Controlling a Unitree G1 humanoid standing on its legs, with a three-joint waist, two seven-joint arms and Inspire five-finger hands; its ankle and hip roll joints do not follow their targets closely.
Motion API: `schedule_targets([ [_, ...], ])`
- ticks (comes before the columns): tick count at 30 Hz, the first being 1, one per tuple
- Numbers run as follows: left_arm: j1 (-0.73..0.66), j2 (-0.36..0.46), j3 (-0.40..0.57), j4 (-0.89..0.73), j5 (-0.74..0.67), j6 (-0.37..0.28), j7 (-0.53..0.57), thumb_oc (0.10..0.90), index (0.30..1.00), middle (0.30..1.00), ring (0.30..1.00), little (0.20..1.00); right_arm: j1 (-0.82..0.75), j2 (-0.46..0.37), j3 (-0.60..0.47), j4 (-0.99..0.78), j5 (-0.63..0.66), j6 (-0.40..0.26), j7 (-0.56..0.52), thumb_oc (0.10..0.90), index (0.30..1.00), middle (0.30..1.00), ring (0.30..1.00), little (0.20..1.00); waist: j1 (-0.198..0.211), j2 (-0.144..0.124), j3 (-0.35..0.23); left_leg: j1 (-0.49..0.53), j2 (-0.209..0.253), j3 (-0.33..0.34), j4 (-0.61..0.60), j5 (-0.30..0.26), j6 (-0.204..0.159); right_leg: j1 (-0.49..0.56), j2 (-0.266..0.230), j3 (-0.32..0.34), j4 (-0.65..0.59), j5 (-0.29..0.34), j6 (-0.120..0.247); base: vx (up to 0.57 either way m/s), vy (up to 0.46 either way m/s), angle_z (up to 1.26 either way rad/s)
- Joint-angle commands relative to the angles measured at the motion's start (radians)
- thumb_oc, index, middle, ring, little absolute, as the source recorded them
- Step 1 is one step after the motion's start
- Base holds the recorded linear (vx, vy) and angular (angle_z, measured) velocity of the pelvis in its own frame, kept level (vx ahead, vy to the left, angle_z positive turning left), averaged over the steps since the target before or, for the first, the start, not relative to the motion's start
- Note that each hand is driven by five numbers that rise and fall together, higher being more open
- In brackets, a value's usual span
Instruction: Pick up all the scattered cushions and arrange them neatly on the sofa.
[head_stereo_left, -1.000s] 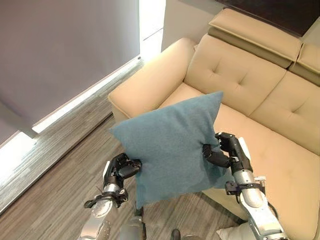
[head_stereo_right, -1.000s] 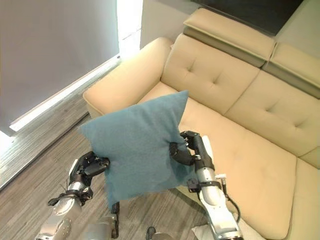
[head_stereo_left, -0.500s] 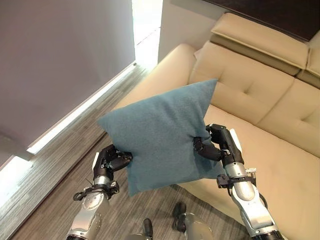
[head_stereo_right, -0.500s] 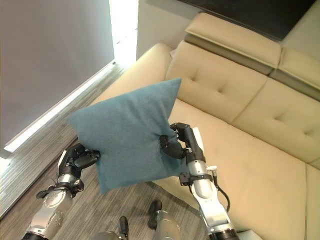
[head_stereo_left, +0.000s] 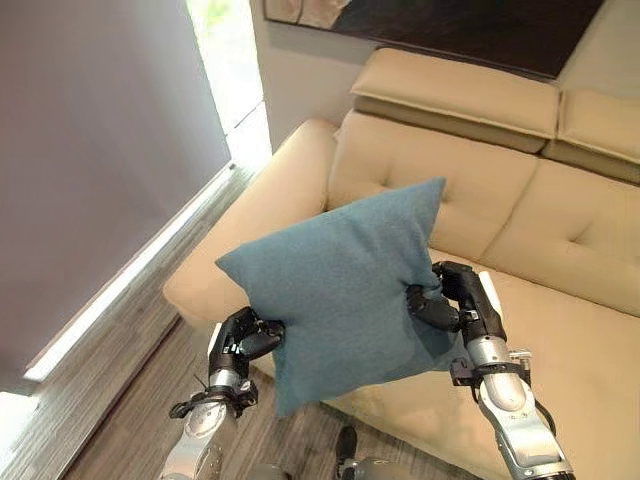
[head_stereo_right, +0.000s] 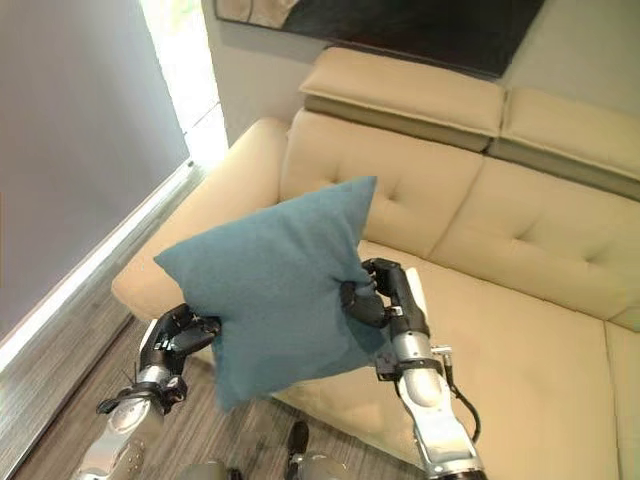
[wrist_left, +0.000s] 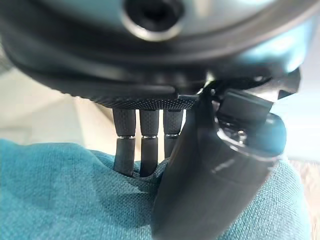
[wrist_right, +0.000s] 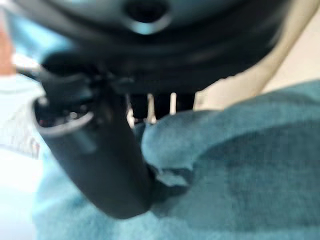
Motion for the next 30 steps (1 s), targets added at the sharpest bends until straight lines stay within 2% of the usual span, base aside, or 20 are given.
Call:
schedule_targets([
  [1, -0.122, -0.015, -0.047, -0.224, 0.036, -0.129, -0.093, 0.400, 0.300, 0.300, 0.300, 0.300, -0.090, 0.003, 0.049, -0.118, 0.021, -0.150, 0.013, 0.400, 0.300, 0.300, 0.300, 0.300, 0.021, -0.019, -0.068, -0.009, -0.018, -0.032, -0.110, 0.030, 0.013, 0.075, -0.027, 0.028, -0.009, -0.112, 0.126, 0.16, 0.084, -0.36],
  [2, -0.122, -0.016, -0.045, -0.229, 0.035, -0.130, -0.094, 0.400, 0.300, 0.300, 0.300, 0.300, -0.088, 0.003, 0.049, -0.116, 0.023, -0.151, 0.011, 0.400, 0.300, 0.300, 0.300, 0.300, 0.027, -0.017, -0.063, -0.019, -0.022, -0.049, -0.143, 0.059, 0.008, 0.085, -0.021, 0.039, -0.010, -0.117, 0.125, 0.11, 0.059, -0.31],
  [3, -0.121, -0.016, -0.045, -0.230, 0.035, -0.130, -0.094, 0.400, 0.300, 0.300, 0.300, 0.300, -0.088, 0.003, 0.049, -0.116, 0.023, -0.151, 0.011, 0.400, 0.300, 0.300, 0.300, 0.300, 0.027, -0.018, -0.063, -0.016, -0.023, -0.048, -0.147, 0.061, 0.007, 0.086, -0.022, 0.040, -0.011, -0.117, 0.125, 0.13, 0.080, -0.34],
  [4, -0.119, -0.018, -0.044, -0.237, 0.030, -0.130, -0.092, 0.400, 0.300, 0.300, 0.300, 0.300, -0.081, 0.003, 0.047, -0.115, 0.020, -0.149, 0.004, 0.400, 0.300, 0.300, 0.300, 0.300, 0.035, -0.014, -0.055, -0.039, -0.026, -0.069, -0.179, 0.100, 0.002, 0.100, -0.011, 0.060, -0.004, -0.127, 0.121, 0.09, 0.055, -0.48],
  [9, -0.107, -0.013, -0.046, -0.232, 0.033, -0.127, -0.100, 0.400, 0.300, 0.300, 0.300, 0.300, -0.069, 0.010, 0.044, -0.117, 0.010, -0.142, 0.012, 0.400, 0.300, 0.300, 0.300, 0.300, 0.034, -0.006, -0.072, 0.028, -0.030, -0.066, -0.258, 0.099, 0.017, 0.110, -0.018, 0.084, 0.020, -0.139, 0.131, 0.14, 0.144, -0.46],
  [12, -0.103, 0.001, -0.041, -0.238, 0.039, -0.127, -0.100, 0.400, 0.300, 0.300, 0.300, 0.300, -0.075, 0.020, 0.054, -0.116, 0.008, -0.137, 0.018, 0.400, 0.300, 0.300, 0.300, 0.300, 0.037, -0.004, -0.089, 0.065, -0.027, -0.027, -0.287, 0.091, 0.038, 0.105, -0.038, 0.102, 0.036, -0.140, 0.148, 0.13, 0.188, -0.34],
  [13, -0.099, 0.011, -0.028, -0.241, 0.040, -0.129, -0.096, 0.400, 0.300, 0.300, 0.300, 0.300, -0.082, 0.028, 0.056, -0.117, -0.002, -0.133, 0.021, 0.400, 0.300, 0.300, 0.300, 0.300, 0.042, 0.001, -0.092, 0.083, -0.025, -0.002, -0.295, 0.080, 0.056, 0.088, -0.056, 0.104, 0.081, -0.141, 0.165, 0.06, 0.119, -0.46],
  [14, -0.099, 0.011, -0.028, -0.241, 0.039, -0.129, -0.096, 0.400, 0.300, 0.300, 0.300, 0.300, -0.082, 0.028, 0.056, -0.117, -0.002, -0.132, 0.021, 0.400, 0.300, 0.300, 0.300, 0.300, 0.045, 0.000, -0.092, 0.084, -0.025, 0.002, -0.297, 0.080, 0.056, 0.086, -0.056, 0.108, 0.084, -0.143, 0.165, 0.11, 0.214, -0.55],
  [15, -0.097, 0.019, -0.019, -0.238, 0.048, -0.129, -0.089, 0.400, 0.300, 0.300, 0.300, 0.300, -0.090, 0.037, 0.064, -0.117, -0.010, -0.129, 0.028, 0.400, 0.300, 0.300, 0.300, 0.300, 0.049, 0.007, -0.086, 0.098, -0.022, 0.020, -0.298, 0.071, 0.076, 0.048, -0.073, 0.108, 0.173, -0.145, 0.182, 0.04, 0.097, -0.55],
  [16, -0.097, 0.019, -0.019, -0.238, 0.048, -0.129, -0.089, 0.400, 0.300, 0.300, 0.300, 0.300, -0.090, 0.037, 0.064, -0.117, -0.010, -0.129, 0.028, 0.400, 0.300, 0.300, 0.300, 0.300, 0.050, 0.006, -0.086, 0.098, -0.023, 0.021, -0.298, 0.071, 0.076, 0.047, -0.073, 0.108, 0.174, -0.145, 0.182, 0.06, 0.126, -0.39],
  [18, -0.093, 0.027, -0.001, -0.230, 0.053, -0.133, -0.076, 0.400, 0.300, 0.300, 0.300, 0.300, -0.089, 0.052, 0.066, -0.116, -0.011, -0.129, 0.032, 0.400, 0.300, 0.300, 0.300, 0.300, 0.050, 0.013, -0.074, 0.124, -0.020, 0.038, -0.314, 0.060, 0.095, -0.015, -0.095, 0.100, 0.281, -0.117, 0.209, 0.05, 0.066, -0.30],
  [22, -0.092, 0.024, 0.005, -0.219, 0.053, -0.135, -0.073, 0.400, 0.300, 0.300, 0.300, 0.300, -0.086, 0.058, 0.066, -0.115, -0.012, -0.128, 0.034, 0.400, 0.300, 0.300, 0.300, 0.300, 0.045, 0.018, -0.068, 0.149, -0.017, 0.044, -0.330, 0.049, 0.096, -0.051, -0.124, 0.065, 0.232, -0.101, 0.210, 0.07, -0.022, -0.21],
  [23, -0.092, 0.020, 0.003, -0.219, 0.055, -0.137, -0.074, 0.400, 0.300, 0.300, 0.300, 0.300, -0.081, 0.054, 0.064, -0.108, -0.019, -0.128, 0.031, 0.400, 0.300, 0.300, 0.300, 0.300, 0.037, 0.014, -0.062, 0.150, -0.022, 0.040, -0.330, 0.047, 0.092, -0.063, -0.123, 0.072, 0.168, -0.088, 0.204, 0.08, -0.068, -0.28],
  [25, -0.093, 0.017, 0.005, -0.221, 0.056, -0.141, -0.080, 0.400, 0.300, 0.300, 0.300, 0.300, -0.072, 0.048, 0.050, -0.111, -0.024, -0.128, 0.029, 0.400, 0.300, 0.300, 0.300, 0.300, 0.030, 0.007, -0.066, 0.149, -0.032, 0.027, -0.321, 0.041, 0.091, -0.050, -0.113, 0.101, 0.122, -0.081, 0.205, 0.12, -0.101, -0.06],
  [30, -0.105, 0.014, 0.005, -0.220, 0.104, -0.142, -0.071, 0.400, 0.300, 0.300, 0.300, 0.300, -0.071, 0.036, 0.042, -0.106, -0.022, -0.130, 0.026, 0.400, 0.300, 0.300, 0.300, 0.300, 0.017, 0.007, -0.095, 0.173, -0.025, 0.029, -0.343, 0.039, 0.076, -0.001, -0.089, 0.097, 0.029, -0.064, 0.192, 0.15, -0.107, 0.15],
])
